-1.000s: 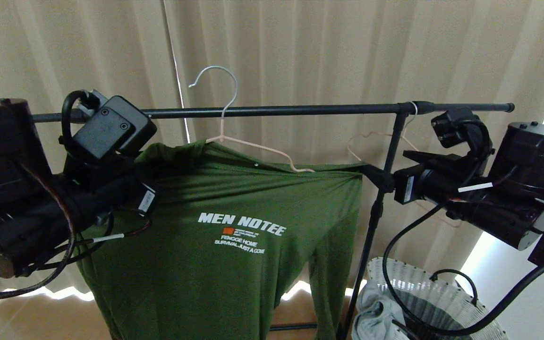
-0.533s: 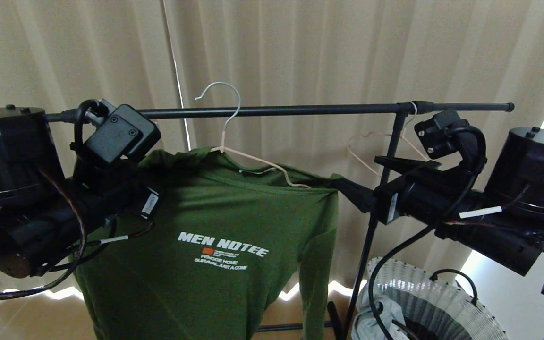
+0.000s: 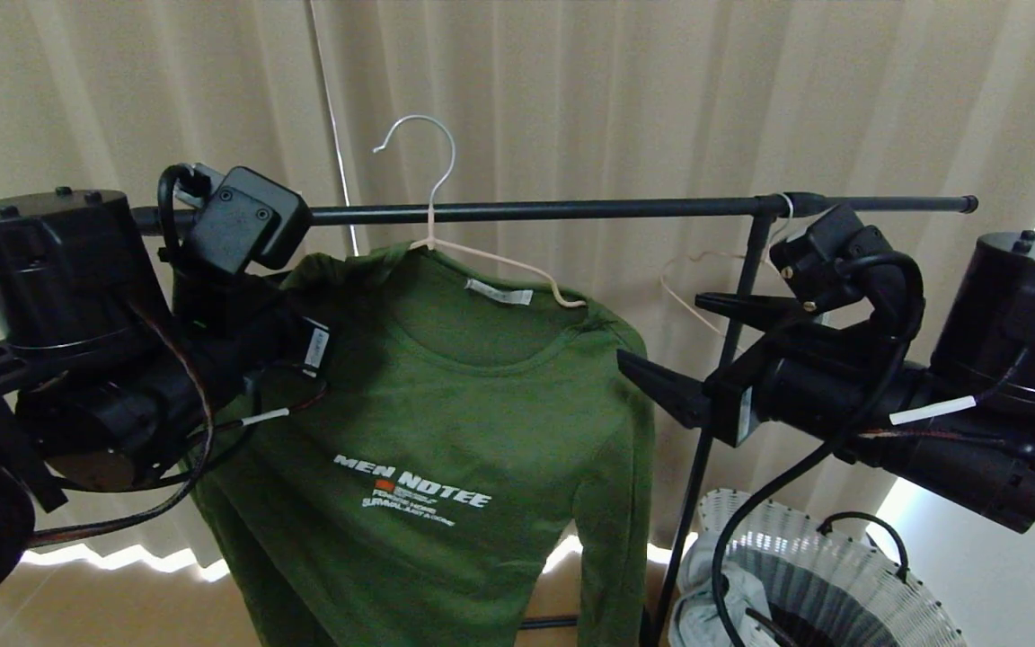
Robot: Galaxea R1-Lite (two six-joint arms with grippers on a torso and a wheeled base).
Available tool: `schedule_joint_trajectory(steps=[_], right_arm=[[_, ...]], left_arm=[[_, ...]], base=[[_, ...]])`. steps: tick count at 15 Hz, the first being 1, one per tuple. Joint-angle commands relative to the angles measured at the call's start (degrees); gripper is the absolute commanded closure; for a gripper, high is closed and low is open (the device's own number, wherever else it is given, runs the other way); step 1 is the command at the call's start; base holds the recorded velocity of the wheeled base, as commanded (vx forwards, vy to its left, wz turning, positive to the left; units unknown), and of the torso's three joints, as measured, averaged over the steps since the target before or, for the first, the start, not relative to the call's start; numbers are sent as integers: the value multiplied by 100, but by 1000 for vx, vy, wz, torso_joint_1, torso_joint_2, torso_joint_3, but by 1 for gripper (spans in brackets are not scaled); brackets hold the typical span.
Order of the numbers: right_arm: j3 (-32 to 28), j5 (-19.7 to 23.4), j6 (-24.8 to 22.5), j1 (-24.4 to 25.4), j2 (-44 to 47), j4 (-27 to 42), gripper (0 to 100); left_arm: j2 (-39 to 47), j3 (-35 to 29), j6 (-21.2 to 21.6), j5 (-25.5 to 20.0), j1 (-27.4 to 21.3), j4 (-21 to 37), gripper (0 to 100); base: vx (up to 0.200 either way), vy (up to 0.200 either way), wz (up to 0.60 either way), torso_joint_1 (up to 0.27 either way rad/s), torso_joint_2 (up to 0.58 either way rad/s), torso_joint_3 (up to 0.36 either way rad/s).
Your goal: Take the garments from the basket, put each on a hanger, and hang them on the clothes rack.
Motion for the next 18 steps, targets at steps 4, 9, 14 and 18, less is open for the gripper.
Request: schedule_joint_trajectory(steps=[4,9,14,18], right_arm=[[-543,-6,-175,265,152,274,0],[-1317,-59,-720,273,530,441,0],[-1607,-297,-1054,256,662,775,0],[-1809,-411,-1080,247,864,845,0]], left_arm=[[82,-85,-137,-34,-59,-38,100],[-6,-50,-252,-43,-437,-38,100],[-358,310,-252,-70,-736,-38,100],[-490,425,-252,-70,-947,-38,100]], base=[[0,0,0,0,0,0],[0,0,0,0,0,0],[0,0,0,0,0,0],[0,0,0,0,0,0]])
